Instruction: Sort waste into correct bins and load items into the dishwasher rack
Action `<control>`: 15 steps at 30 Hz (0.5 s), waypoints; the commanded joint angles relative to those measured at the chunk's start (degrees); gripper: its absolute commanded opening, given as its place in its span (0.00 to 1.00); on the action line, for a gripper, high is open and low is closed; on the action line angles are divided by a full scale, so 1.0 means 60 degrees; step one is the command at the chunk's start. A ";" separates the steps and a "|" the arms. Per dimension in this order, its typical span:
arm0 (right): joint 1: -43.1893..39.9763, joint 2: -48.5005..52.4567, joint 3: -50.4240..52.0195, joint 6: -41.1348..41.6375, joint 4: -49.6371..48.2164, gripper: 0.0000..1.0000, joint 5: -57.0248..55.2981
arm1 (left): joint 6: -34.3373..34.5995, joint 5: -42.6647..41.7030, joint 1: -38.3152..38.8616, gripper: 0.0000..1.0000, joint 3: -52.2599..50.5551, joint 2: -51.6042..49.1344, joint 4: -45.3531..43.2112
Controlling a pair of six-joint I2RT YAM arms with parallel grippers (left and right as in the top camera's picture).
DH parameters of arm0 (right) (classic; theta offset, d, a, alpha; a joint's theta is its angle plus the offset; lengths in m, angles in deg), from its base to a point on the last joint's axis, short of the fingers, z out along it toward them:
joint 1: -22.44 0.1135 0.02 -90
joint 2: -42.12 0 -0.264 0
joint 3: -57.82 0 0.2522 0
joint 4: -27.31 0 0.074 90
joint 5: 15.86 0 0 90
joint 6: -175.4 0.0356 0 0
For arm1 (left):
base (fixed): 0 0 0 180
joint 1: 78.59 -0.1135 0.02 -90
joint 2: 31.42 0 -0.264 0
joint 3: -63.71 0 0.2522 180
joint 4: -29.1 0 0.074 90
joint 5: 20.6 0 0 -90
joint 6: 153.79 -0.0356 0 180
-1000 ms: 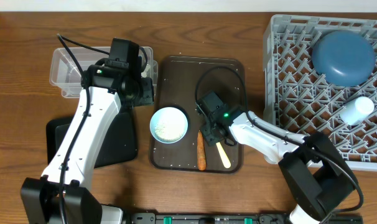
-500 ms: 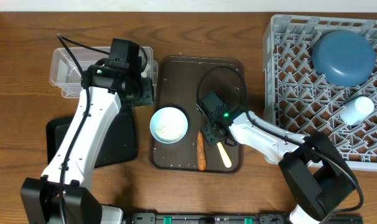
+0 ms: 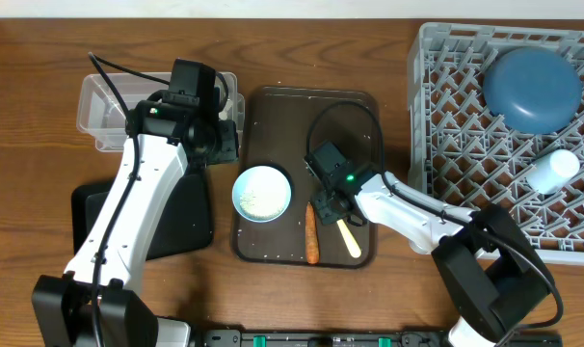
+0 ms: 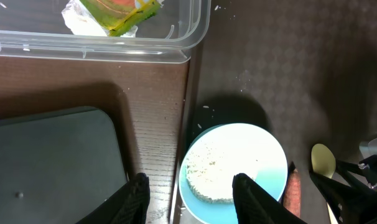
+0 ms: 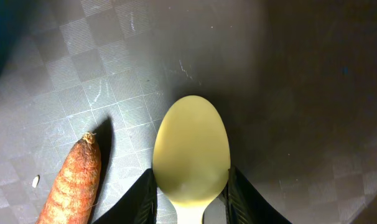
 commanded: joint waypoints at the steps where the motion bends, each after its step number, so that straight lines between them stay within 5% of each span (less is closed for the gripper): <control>1: 0.0051 0.0448 0.0178 0.0299 0.0120 0.25 0.0579 | -0.0091 0.0087 -0.0040 0.46 -0.0087 0.0040 0.0025; 15: -0.0678 -0.0466 -0.0259 0.0291 0.0240 0.30 0.0583 | -0.0091 0.0084 -0.0040 0.46 -0.0087 0.0040 0.0025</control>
